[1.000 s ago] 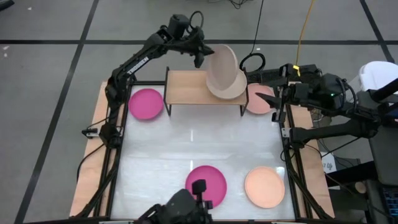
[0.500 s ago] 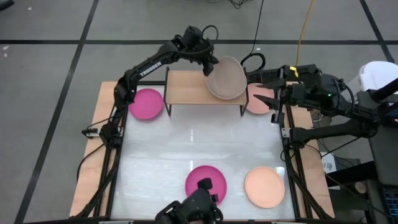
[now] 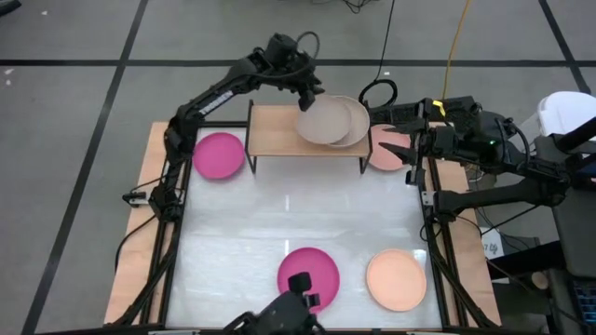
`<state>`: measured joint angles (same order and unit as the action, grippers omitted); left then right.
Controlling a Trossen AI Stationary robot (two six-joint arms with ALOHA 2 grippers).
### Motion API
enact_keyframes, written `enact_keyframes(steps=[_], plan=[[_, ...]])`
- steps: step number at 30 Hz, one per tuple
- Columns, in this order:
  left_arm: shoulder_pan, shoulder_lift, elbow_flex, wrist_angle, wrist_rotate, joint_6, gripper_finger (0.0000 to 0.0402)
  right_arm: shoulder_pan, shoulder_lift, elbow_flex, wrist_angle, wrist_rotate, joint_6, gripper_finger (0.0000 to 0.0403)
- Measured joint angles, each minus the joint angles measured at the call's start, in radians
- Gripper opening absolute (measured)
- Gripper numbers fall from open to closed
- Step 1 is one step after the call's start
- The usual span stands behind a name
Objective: Place and stack plates onto a shelf
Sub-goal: Put the light pink plate on the shelf
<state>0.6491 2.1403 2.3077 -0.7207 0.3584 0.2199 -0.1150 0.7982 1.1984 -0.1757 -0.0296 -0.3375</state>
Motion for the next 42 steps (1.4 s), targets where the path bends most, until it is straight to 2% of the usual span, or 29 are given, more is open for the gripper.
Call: enact_keyframes(steps=[4, 6, 11, 14, 17, 22, 28, 36, 39, 42], plan=[[-0.009, -0.083, 0.007, -0.057, -0.005, 0.021, 0.0162, 0.000, 0.000, 0.000, -0.001, 0.001, -0.016, 0.0128], [-0.009, -0.110, 0.005, -0.150, -0.036, 0.040, 0.0163, 0.000, 0.000, 0.000, -0.001, 0.001, -0.016, 0.0128], [-0.008, -0.132, 0.004, -0.439, -0.240, 0.105, 0.0163, 0.000, 0.000, 0.000, -0.001, 0.001, -0.016, 0.0128], [-0.008, -0.122, -0.049, -0.528, -0.322, 0.129, 0.0163, 0.000, 0.000, 0.000, -0.001, 0.001, -0.016, 0.0128], [-0.019, -0.114, -0.137, -0.493, -0.328, 0.136, 0.0163, 0.000, 0.000, 0.000, -0.001, 0.002, -0.016, 0.0128], [-0.041, -0.118, -0.268, -0.338, -0.325, 0.183, 0.0163, 0.000, 0.002, 0.000, -0.001, 0.002, -0.018, 0.0128], [-0.045, -0.138, -0.276, -0.336, -0.288, 0.189, 0.0163, 0.000, 0.004, 0.000, -0.014, 0.002, -0.019, 0.0128], [-0.040, -0.356, -0.298, -0.321, -0.229, 0.178, 0.0163, 0.000, 0.004, -0.006, -0.125, 0.005, -0.010, 0.0128], [-0.040, -0.467, -0.372, -0.314, -0.226, 0.177, 0.0163, 0.000, 0.000, -0.035, -0.141, 0.006, 0.011, 0.0128], [-0.040, -0.588, -0.509, -0.293, -0.232, 0.141, 0.0163, 0.000, -0.001, -0.071, -0.142, 0.006, 0.011, 0.0128]])
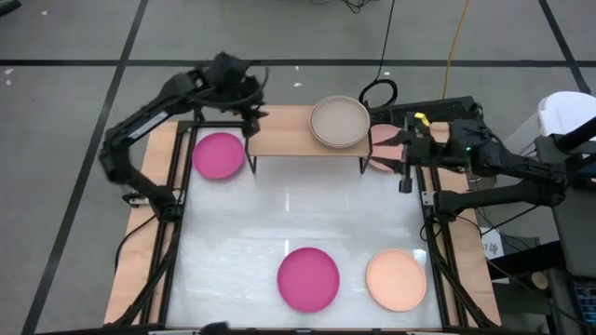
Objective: Place and stack plates onto a shelf
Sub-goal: Put the light pink plate on the shelf
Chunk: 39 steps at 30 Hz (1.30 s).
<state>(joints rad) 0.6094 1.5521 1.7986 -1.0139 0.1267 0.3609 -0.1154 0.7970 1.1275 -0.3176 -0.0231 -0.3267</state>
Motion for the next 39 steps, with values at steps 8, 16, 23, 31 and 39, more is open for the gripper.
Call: enact_keyframes(steps=[8, 16, 23, 31, 39], plan=[[0.001, -0.312, -0.494, 0.060, -0.150, -0.115, 0.0163, 0.000, 0.000, -0.093, 0.014, 0.000, -0.033, 0.0128], [-0.005, -0.478, -0.893, 0.150, -0.261, -0.316, 0.0163, 0.000, 0.000, -0.154, 0.115, 0.001, -0.063, 0.0128], [-0.006, -0.476, -1.085, 0.183, -0.364, -0.386, 0.0163, 0.000, 0.000, -0.179, 0.192, 0.001, -0.102, 0.0128], [-0.039, -0.424, -1.075, 0.224, -0.342, -0.387, 0.0163, -0.001, 0.000, -0.179, 0.184, 0.001, -0.101, 0.0128], [-0.115, -0.292, -1.075, 0.227, -0.331, -0.469, 0.0163, -0.001, 0.000, -0.179, 0.185, 0.001, -0.102, 0.0128]])
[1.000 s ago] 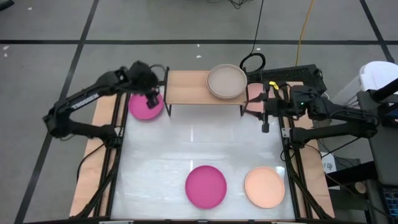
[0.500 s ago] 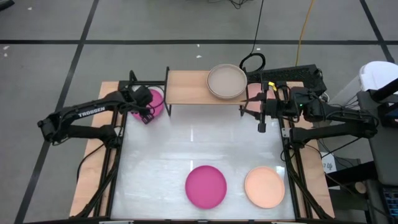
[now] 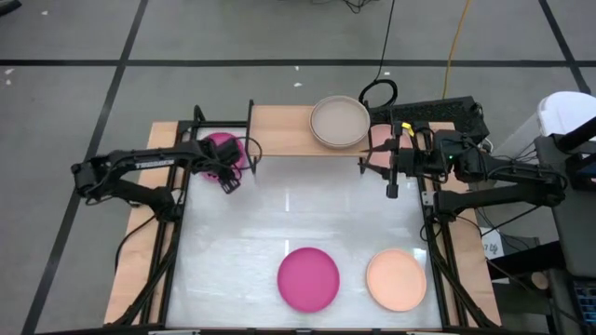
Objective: Place and stack plates onto a shelf
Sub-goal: Put the light pink plate on the shelf
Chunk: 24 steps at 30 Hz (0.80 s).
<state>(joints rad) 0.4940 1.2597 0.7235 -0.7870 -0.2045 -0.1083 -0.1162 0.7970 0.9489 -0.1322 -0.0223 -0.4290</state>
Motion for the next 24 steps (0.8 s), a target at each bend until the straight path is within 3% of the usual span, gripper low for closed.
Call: enact_keyframes(steps=[9, 13, 15, 19, 24], plan=[[-0.020, 0.075, 0.000, 0.020, -0.066, -0.006, 0.0163, 0.000, 0.000, 0.000, -0.018, 0.008, 0.065, 0.0128], [-0.020, 0.055, 0.000, 0.033, -0.064, 0.001, 0.0163, -0.002, 0.012, 0.000, -0.130, 0.224, 0.148, 0.0128], [-0.020, 0.038, 0.000, 0.042, -0.061, 0.006, 0.0163, -0.003, 0.027, 0.000, -0.225, 0.279, 0.151, 0.0128], [-0.020, -0.013, 0.000, 0.056, -0.060, 0.006, 0.0163, -0.002, 0.084, 0.000, -0.439, 0.154, 0.185, 0.0128], [-0.020, -0.070, 0.000, 0.093, -0.059, 0.009, 0.0163, -0.002, 0.216, 0.000, -0.674, 0.178, 0.327, 0.0128]])
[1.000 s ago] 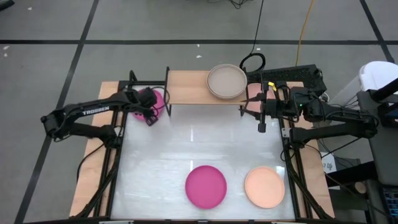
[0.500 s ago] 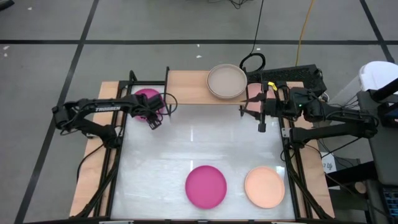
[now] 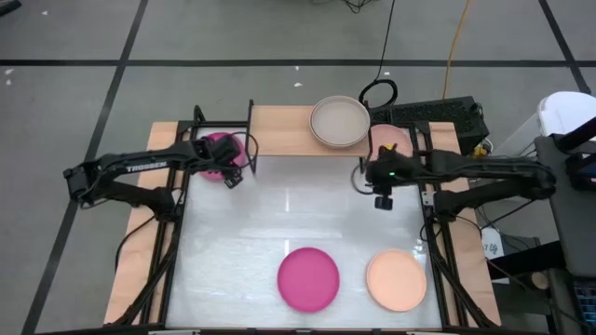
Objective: Place and stack plates onto a shelf
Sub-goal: Put the light pink plate on the shelf
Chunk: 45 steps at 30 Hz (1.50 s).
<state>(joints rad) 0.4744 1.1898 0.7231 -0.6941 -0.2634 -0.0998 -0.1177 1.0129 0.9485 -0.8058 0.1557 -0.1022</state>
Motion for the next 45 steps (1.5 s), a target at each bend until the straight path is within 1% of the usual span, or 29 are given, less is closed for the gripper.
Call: enact_keyframes(steps=[3, 7, 12, 16, 19, 28, 32, 36, 39, 42, 45], plan=[[-0.001, -0.025, 0.000, 0.025, 0.010, -0.001, 0.0163, -0.017, 0.082, 0.000, -0.129, 0.085, 0.058, 0.0128], [-0.001, -0.041, 0.000, 0.059, 0.054, 0.000, 0.0163, -0.068, 0.189, 0.000, -0.239, 0.136, 0.097, 0.0128], [-0.005, -0.041, 0.000, 0.070, 0.071, 0.016, 0.0163, -0.138, 0.288, 0.000, -0.239, 0.184, 0.067, 0.0128], [-0.005, -0.041, 0.000, 0.070, 0.072, 0.017, 0.0163, -0.201, 0.334, 0.000, -0.235, 0.187, 0.036, 0.0128], [-0.005, -0.041, 0.000, 0.068, 0.081, 0.029, 0.0163, -0.249, 0.336, -0.026, -0.204, 0.187, 0.014, 0.0128], [-0.006, -0.041, 0.000, 0.068, 0.083, 0.045, 0.0163, -0.383, 0.270, -0.211, -0.012, 0.169, -0.042, 0.0130], [-0.006, -0.041, 0.000, 0.069, 0.083, 0.044, 0.0163, -0.429, 0.265, -0.247, 0.037, 0.129, -0.066, 0.0151], [-0.006, -0.041, 0.000, 0.069, 0.083, 0.038, 0.0163, -0.458, 0.265, -0.247, 0.076, 0.129, -0.070, 0.0184], [-0.006, -0.041, 0.000, 0.069, 0.083, 0.035, 0.0163, -0.474, 0.265, -0.249, 0.079, 0.128, -0.068, 0.0199], [-0.006, -0.041, 0.000, 0.070, 0.083, 0.035, 0.0163, -0.487, 0.266, -0.280, 0.123, 0.127, -0.079, 0.0202], [-0.006, -0.041, 0.000, 0.070, 0.083, 0.034, 0.0163, -0.502, 0.265, -0.321, 0.179, 0.127, -0.096, 0.0194]])
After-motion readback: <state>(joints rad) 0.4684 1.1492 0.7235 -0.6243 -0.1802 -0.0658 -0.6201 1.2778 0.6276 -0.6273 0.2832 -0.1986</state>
